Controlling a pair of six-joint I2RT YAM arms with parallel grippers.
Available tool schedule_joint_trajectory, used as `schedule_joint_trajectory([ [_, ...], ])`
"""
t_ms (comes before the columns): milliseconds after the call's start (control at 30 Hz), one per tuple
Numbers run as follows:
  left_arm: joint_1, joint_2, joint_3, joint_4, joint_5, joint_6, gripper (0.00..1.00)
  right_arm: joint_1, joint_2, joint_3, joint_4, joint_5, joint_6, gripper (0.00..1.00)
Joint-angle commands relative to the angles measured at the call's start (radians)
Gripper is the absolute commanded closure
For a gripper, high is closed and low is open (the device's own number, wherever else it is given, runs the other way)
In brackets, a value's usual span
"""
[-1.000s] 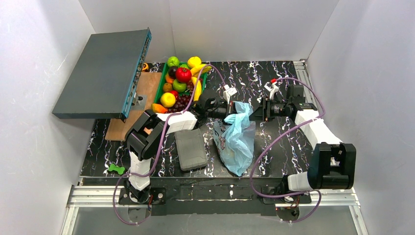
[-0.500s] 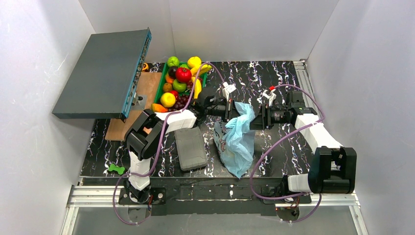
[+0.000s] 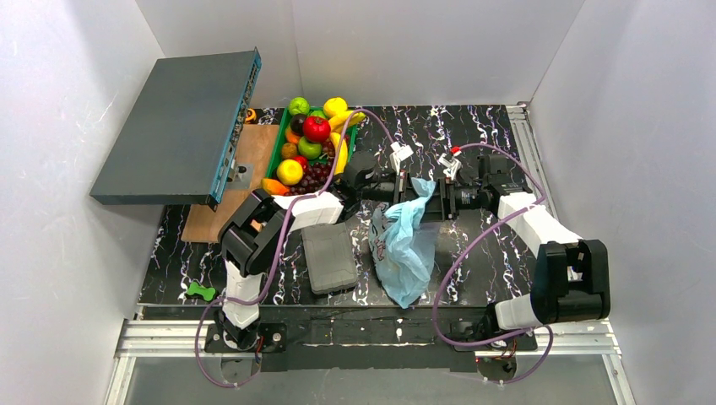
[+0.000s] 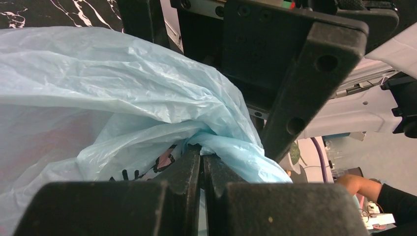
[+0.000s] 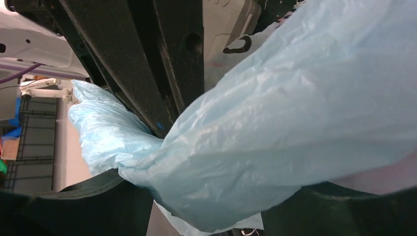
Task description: Place the fake fruits into the plastic bag and tie a complex knot
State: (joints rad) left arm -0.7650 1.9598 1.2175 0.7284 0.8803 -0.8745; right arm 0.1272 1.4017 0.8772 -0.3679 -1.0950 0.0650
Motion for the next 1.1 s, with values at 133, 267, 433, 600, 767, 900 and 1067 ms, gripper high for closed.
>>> schedule_joint_trajectory([
  [133,-0.028,0.02,-0.03,0.009,0.042,0.007,1.0,0.039,0.025,0.092,0.136,-0.019,0.085,0.26],
  [267,-0.031,0.039,-0.039,-0.031,0.027,0.028,1.0,0.054,0.045,0.12,0.136,-0.016,0.082,0.25],
  [433,-0.021,0.05,-0.001,-0.081,0.024,0.05,1.0,0.011,0.018,0.127,-0.031,-0.005,-0.054,0.21],
  [600,-0.004,0.048,0.007,-0.075,0.031,0.052,1.0,-0.107,-0.006,0.142,-0.322,0.0,-0.31,0.02],
  [767,-0.003,0.051,0.006,-0.075,0.029,0.062,1.0,-0.196,-0.014,0.164,-0.483,0.005,-0.409,0.07],
  [900,-0.002,0.05,0.008,-0.067,0.029,0.062,1.0,-0.212,-0.048,0.109,-0.458,0.054,-0.407,0.37],
  [1067,-0.002,0.05,0.012,-0.058,0.035,0.051,1.0,-0.199,-0.053,0.057,-0.303,0.063,-0.28,0.58],
])
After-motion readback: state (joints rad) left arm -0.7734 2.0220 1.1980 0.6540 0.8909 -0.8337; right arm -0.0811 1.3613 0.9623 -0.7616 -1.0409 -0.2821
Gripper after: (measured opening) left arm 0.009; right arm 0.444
